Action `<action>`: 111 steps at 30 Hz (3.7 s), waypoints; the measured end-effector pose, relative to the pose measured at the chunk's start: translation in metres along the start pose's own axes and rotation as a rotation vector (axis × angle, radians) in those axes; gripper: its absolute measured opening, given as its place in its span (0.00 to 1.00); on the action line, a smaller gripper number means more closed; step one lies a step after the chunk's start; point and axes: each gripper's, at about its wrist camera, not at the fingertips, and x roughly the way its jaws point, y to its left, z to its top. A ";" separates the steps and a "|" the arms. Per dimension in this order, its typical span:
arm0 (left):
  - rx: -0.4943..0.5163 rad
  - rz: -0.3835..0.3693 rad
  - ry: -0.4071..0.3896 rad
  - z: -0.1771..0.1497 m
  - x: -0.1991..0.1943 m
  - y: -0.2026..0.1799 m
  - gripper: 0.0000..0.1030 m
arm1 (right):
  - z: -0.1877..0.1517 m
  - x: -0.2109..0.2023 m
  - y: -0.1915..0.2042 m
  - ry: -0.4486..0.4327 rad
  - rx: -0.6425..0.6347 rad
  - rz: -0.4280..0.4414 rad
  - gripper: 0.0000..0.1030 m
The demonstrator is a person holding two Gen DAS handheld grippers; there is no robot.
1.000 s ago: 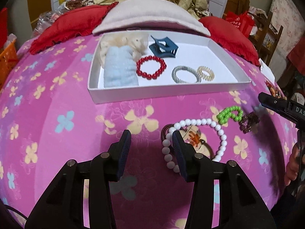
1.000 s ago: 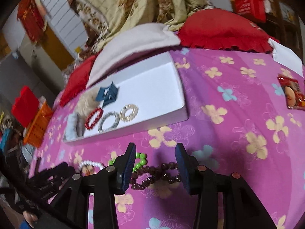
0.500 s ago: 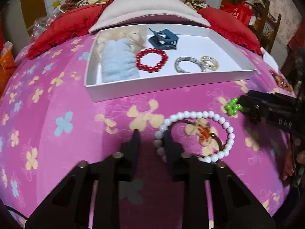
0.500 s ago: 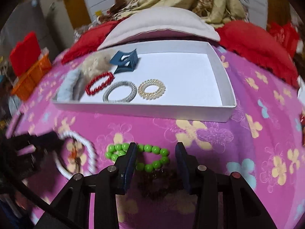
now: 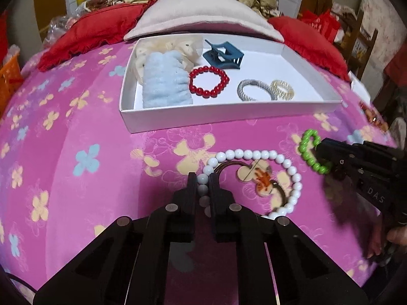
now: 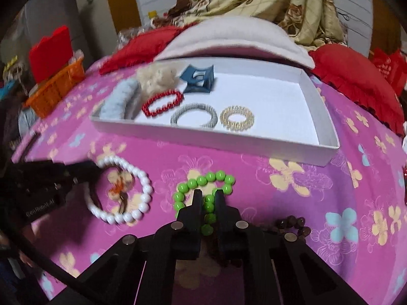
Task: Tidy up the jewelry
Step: 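Grasp the white bead bracelet with the left tool while the right tool grasps the green bead bracelet, then carry the white bracelet into the tray with the left tool while the right tool carries the green bracelet, then grasp the charm hair tie with the left tool while the right tool grasps the dark brown bracelet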
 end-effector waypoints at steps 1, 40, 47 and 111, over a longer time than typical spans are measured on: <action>-0.004 0.002 -0.011 0.000 -0.003 0.001 0.08 | 0.002 -0.005 -0.002 -0.022 0.016 0.008 0.09; 0.006 -0.111 -0.231 0.081 -0.107 -0.021 0.08 | 0.078 -0.063 -0.032 -0.282 0.179 0.119 0.09; 0.044 -0.099 -0.201 0.143 -0.078 -0.049 0.08 | 0.104 -0.036 -0.062 -0.273 0.237 0.134 0.09; 0.024 -0.054 0.051 0.012 -0.007 -0.023 0.37 | 0.025 -0.059 -0.043 -0.092 0.239 -0.014 0.41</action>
